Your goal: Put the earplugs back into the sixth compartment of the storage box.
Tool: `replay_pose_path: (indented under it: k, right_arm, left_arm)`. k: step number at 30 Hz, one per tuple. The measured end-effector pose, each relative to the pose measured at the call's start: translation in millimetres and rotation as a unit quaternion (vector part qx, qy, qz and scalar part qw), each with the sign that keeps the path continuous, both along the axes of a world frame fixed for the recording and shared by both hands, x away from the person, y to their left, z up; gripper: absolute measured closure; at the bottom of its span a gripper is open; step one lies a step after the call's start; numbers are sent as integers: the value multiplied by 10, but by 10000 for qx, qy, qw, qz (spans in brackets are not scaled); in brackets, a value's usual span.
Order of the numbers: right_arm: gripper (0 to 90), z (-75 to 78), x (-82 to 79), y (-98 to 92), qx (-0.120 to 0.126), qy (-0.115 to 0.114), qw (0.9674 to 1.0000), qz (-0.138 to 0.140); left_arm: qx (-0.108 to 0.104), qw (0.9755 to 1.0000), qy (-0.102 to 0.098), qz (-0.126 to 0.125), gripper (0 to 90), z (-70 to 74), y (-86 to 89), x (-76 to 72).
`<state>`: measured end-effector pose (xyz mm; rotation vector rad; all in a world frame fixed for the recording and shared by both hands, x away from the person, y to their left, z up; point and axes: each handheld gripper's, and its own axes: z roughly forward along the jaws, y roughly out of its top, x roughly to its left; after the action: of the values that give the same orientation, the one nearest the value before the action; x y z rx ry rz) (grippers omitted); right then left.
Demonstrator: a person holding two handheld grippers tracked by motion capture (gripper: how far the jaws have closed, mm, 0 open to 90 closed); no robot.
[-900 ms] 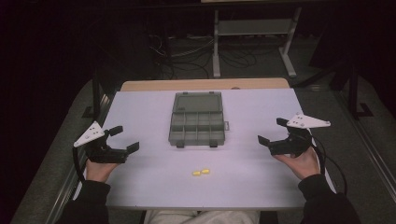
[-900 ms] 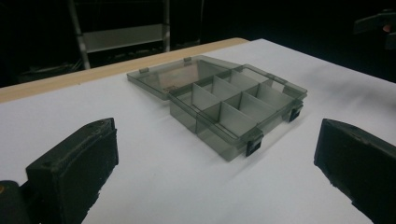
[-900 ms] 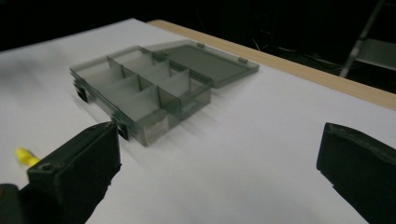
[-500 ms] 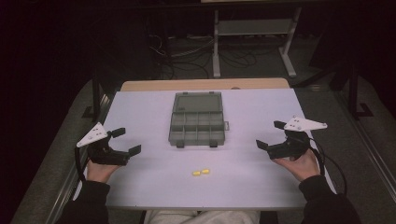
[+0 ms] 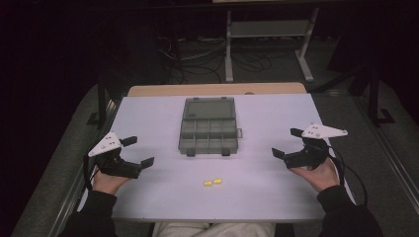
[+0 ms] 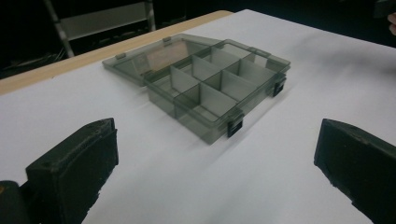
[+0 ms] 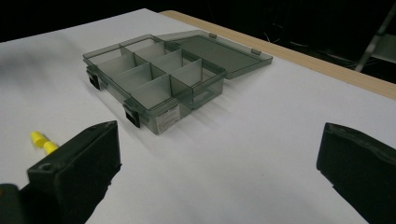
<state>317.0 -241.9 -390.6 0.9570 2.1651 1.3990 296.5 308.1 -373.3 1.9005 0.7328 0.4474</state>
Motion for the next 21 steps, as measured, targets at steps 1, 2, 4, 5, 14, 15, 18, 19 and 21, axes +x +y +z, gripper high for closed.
replay_pose_path:
  k: [1, 2, 4, 5, 14, 15, 18, 19, 21]
  right_arm:
    - [0, -1, 0, -2, -2, 13, 10000, -3]
    - [0, -3, 4, -5, -3, 18, 10000, -7]
    - [0, -6, 7, -10, 12, 32, 10000, -14]
    - [0, -5, 8, -22, 32, 33, 10000, -21]
    - [0, -5, -1, -9, -42, 9, 10000, -47]
    - [0, -8, 2, -7, -58, -4, 10000, -39]
    - [0, -13, 6, 2, -114, 19, 9999, -68]
    - [0, -14, 5, 4, -133, 14, 9999, -75]
    - [0, -10, 1, 4, -122, 11, 9999, -78]
  left_arm:
    - [7, 10000, -17, -31, 0, 24, -17, -5]
    - [5, 10000, -20, -78, 0, 48, -32, -6]
    - [33, 9999, -46, -116, 0, 93, -63, -5]
    - [68, 9999, -42, -141, 0, 114, -80, 0]
    - [419, 9982, -70, -427, 0, 304, -331, 65]
    - [456, 9979, -61, -454, 0, 313, -354, 72]
    - [509, 9973, -31, -536, 0, 328, -431, 102]
    - [525, 9970, -24, -565, 0, 332, -449, 113]
    - [560, 9965, 1, -627, 0, 337, -491, 131]
